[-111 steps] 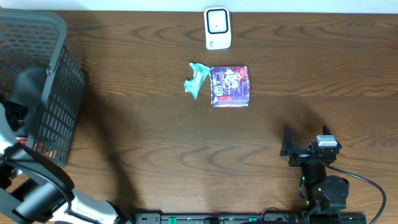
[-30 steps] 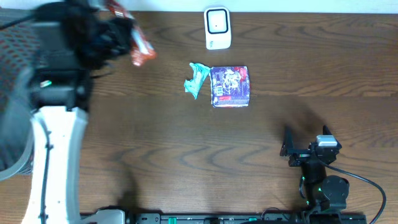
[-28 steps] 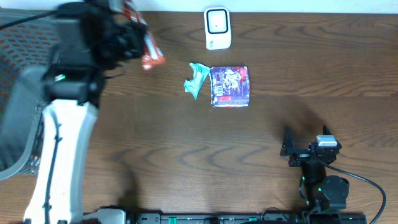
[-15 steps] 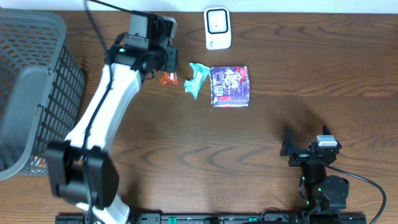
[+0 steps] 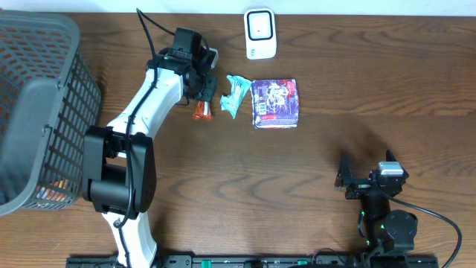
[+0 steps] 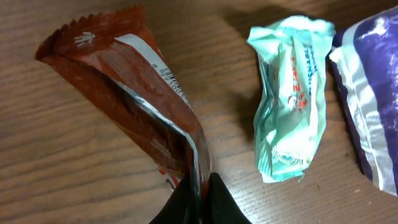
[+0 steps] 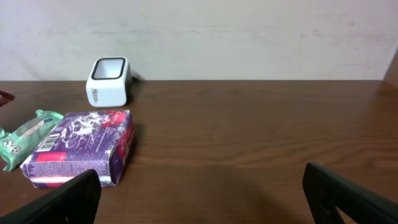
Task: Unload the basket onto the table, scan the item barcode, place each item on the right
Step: 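Carry the red-brown wrapper with the left gripper and place it beside the green pack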
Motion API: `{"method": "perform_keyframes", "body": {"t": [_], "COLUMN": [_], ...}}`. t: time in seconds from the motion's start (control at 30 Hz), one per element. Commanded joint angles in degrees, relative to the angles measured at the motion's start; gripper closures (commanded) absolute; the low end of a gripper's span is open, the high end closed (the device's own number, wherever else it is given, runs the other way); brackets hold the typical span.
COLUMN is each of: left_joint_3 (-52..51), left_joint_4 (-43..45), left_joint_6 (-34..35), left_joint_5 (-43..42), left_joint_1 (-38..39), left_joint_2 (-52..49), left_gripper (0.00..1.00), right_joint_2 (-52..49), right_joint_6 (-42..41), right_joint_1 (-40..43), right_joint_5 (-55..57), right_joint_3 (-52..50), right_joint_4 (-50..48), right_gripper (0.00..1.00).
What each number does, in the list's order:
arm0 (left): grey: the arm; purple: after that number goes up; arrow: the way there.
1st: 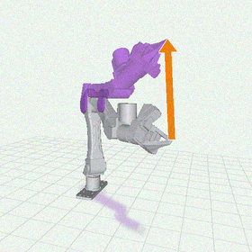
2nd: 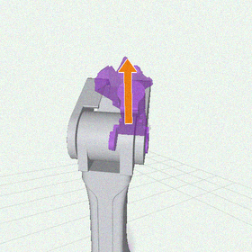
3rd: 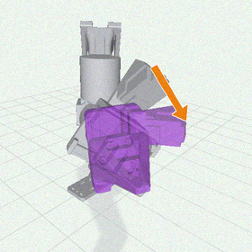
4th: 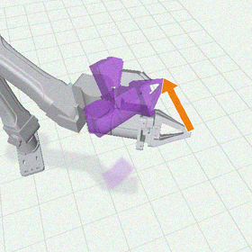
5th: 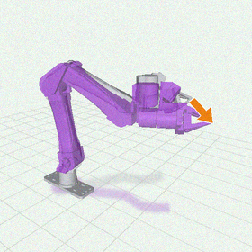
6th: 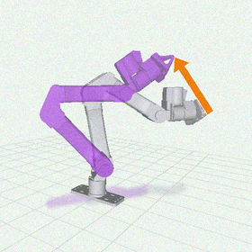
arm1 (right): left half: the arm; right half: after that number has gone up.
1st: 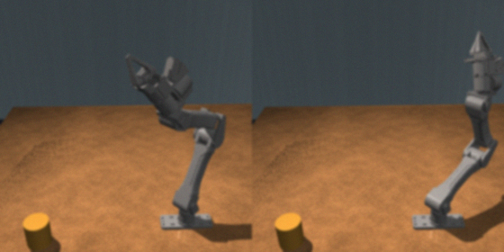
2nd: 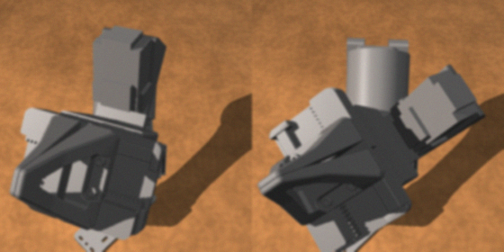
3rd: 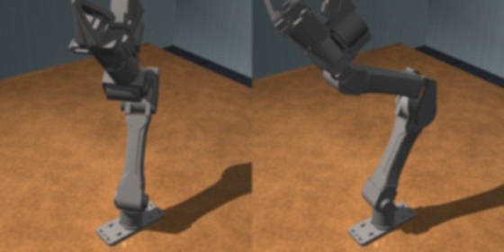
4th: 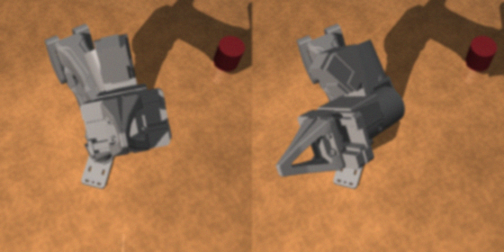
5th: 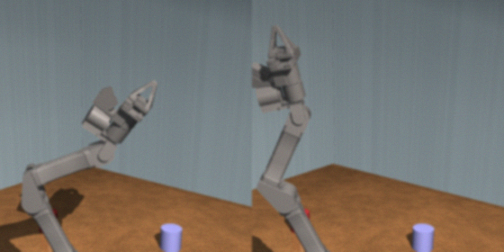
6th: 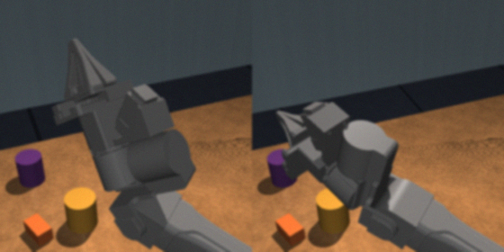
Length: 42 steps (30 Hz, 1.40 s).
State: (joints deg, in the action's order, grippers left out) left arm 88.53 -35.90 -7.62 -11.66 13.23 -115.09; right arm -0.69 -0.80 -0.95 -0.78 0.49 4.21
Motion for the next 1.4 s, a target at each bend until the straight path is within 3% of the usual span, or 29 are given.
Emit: {"method": "perform_keyframes", "body": {"t": [0.0,0.43,0.5,0.6,0.77,1.0,1.17,1.37], "left_joint_3": [0.7,0.6,0.6,0.6,0.8,0.8,0.8,0.8], "left_joint_4": [-2.2,-4.3,-4.3,-4.1,-3.4,-1.3,1.7,6.5], "left_joint_6": [-0.9,-0.7,-0.7,-0.7,-0.7,-0.7,-0.7,3.3], "left_joint_5": [0.3,-8.9,-8.7,-7.9,-2.4,12.8,14.7,14.7], "left_joint_1": [0.1,0.1,0.1,0.0,0.0,-0.4,-3.1,-11.2], "left_joint_2": [0.1,0.1,0.1,0.1,1.9,10.7,18.4,27.4], "left_gripper": [0.92,0.91,0.64,0.49,0.48,0.48,0.47,0.25], "right_joint_2": [0.4,0.4,0.4,0.4,0.4,0.4,0.4,0.4], "right_joint_6": [-0.4,-0.4,-0.4,-0.4,-0.4,-0.4,-0.4,-0.4], "right_joint_1": [0.6,0.6,0.6,0.6,0.6,0.6,0.6,0.6], "right_joint_5": [0.0,0.0,0.0,0.0,0.0,0.0,0.0,0.0], "right_joint_3": [-0.2,-0.2,-0.2,-0.2,-0.2,-0.2,-0.2,-0.2], "right_joint_4": [0.1,0.1,0.1,0.1,0.1,0.1,0.1,0.1], "right_gripper": [0.01,0.01,0.01,0.01,0.01,0.01,0.01,0.01]}}
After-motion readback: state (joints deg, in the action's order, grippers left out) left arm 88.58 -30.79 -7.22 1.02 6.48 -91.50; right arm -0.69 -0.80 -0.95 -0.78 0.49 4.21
